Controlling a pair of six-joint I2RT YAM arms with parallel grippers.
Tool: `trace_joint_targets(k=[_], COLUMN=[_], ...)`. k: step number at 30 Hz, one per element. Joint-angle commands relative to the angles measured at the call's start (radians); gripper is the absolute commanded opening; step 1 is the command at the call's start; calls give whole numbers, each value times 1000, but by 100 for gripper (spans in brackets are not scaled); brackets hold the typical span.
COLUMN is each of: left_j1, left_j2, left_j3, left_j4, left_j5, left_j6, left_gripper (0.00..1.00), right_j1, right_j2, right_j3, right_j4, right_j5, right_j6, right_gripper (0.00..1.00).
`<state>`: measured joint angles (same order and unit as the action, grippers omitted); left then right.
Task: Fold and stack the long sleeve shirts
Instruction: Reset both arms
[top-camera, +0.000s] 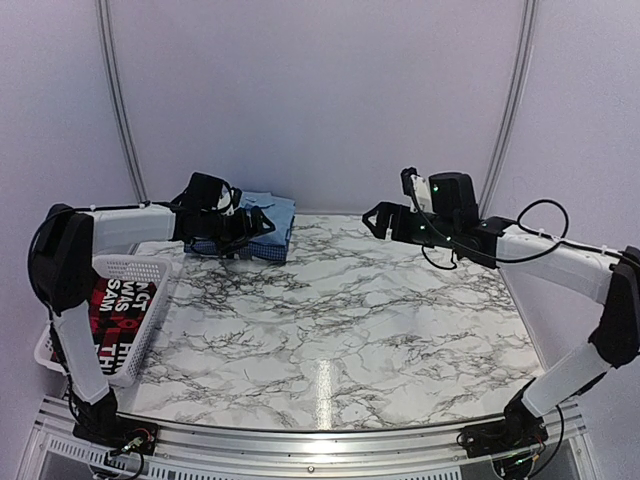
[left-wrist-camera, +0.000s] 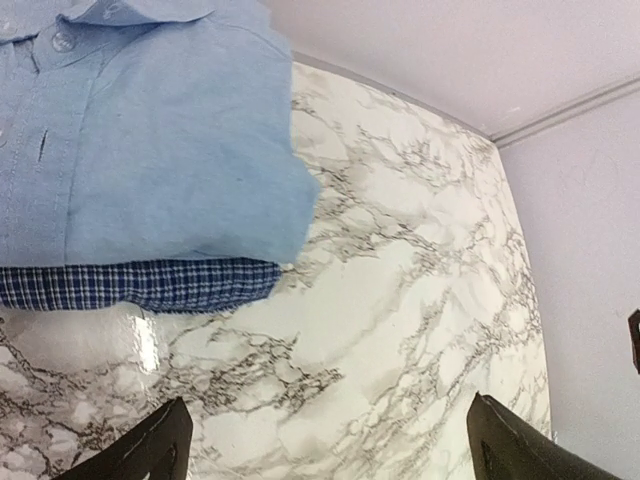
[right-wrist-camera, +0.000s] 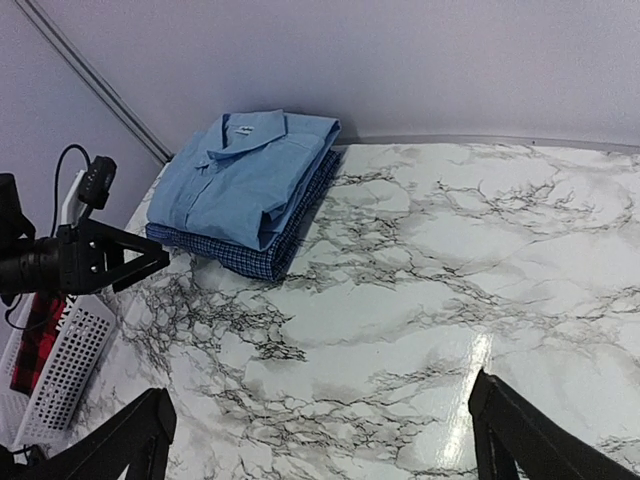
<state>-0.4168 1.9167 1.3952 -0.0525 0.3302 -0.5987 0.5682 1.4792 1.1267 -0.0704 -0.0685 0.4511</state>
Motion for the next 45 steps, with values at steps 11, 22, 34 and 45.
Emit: trace_joint_targets(k=[11, 22, 34, 45], left_j1=[-149, -178, -178, -178], left_j2=[-488, -791, -860, -853], left_j3=[-271, -536, -562, -564], left_j4=[-72, 2, 6, 13], left_j5=[-278, -430, -453, -451], left_j6=[171, 158, 175, 168], left_gripper=[99, 99, 99, 99], right_j1=[4, 6, 5, 4], right_j2=[-398, -618, -644, -652], right_j3=[-230, -370, -349, -357], right_j4=[24, -23, -148, -135], right_j5=[245, 298, 398, 421], right_j6=[-140, -177, -144, -138], right_gripper=[99, 99, 99, 99])
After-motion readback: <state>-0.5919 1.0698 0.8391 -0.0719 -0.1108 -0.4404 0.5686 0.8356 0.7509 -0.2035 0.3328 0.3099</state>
